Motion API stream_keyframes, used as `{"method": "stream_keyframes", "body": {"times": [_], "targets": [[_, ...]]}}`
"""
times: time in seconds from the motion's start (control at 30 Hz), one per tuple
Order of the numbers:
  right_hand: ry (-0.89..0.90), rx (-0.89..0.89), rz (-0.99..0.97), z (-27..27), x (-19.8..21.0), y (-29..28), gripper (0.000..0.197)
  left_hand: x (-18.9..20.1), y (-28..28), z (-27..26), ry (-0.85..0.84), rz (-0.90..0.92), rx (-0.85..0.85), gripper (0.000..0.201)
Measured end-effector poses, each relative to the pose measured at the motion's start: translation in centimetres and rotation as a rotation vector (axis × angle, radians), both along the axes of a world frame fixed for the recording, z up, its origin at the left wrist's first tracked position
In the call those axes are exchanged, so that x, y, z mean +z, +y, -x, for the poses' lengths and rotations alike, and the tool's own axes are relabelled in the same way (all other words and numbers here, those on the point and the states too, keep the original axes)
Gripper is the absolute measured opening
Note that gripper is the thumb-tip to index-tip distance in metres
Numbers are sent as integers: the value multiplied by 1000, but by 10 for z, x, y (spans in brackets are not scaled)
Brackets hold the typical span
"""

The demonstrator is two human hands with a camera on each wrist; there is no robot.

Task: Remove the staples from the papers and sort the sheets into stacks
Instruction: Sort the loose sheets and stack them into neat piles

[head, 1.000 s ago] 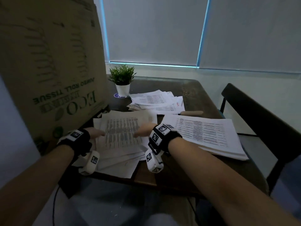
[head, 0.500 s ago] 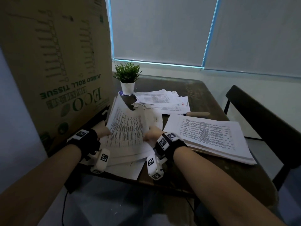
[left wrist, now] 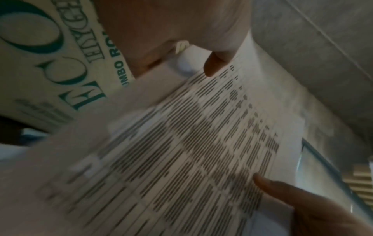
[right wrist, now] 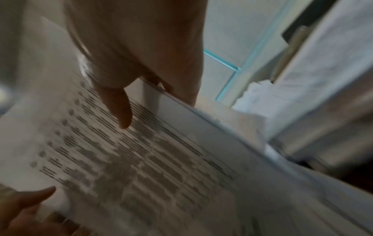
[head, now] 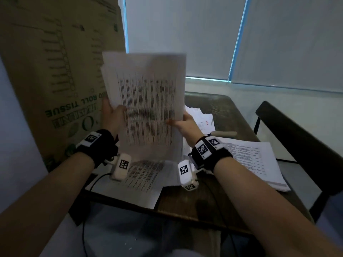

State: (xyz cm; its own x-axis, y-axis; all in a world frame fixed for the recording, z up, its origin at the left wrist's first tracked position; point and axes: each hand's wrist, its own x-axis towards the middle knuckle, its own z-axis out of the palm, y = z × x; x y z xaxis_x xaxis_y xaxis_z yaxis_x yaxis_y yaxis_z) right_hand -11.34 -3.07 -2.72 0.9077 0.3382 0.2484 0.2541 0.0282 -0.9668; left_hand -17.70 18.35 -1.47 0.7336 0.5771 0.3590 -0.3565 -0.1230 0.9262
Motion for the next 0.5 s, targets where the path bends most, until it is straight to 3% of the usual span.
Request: {"method": "stream_keyframes", "body": {"times": [0.07, 0.17, 0.2, 0.3, 0.33, 0.4, 0.5], "targets": [[79, -7, 11, 2, -11, -2, 46, -13, -6, 2, 30, -46, -75, 44], [142, -49, 65, -1, -21, 0, 49, -42, 6, -11, 123, -75, -53, 69], [147, -54, 92, -3, -23, 1, 49, -47, 8, -15, 155, -60, -57, 65], [159, -32, 248, -4, -28, -2, 46, -36, -11, -3, 195, -79, -30, 14], [165, -26, 278, -4, -31, -4, 42, -34, -14, -4, 198, -119, 11, 14], [187, -44, 242, -4, -35, -14, 37, -26, -14, -10, 187, -101, 78, 29], [313, -42, -85, -6, -37, -37, 12, -21, -7, -37, 183, 79, 148, 62]]}}
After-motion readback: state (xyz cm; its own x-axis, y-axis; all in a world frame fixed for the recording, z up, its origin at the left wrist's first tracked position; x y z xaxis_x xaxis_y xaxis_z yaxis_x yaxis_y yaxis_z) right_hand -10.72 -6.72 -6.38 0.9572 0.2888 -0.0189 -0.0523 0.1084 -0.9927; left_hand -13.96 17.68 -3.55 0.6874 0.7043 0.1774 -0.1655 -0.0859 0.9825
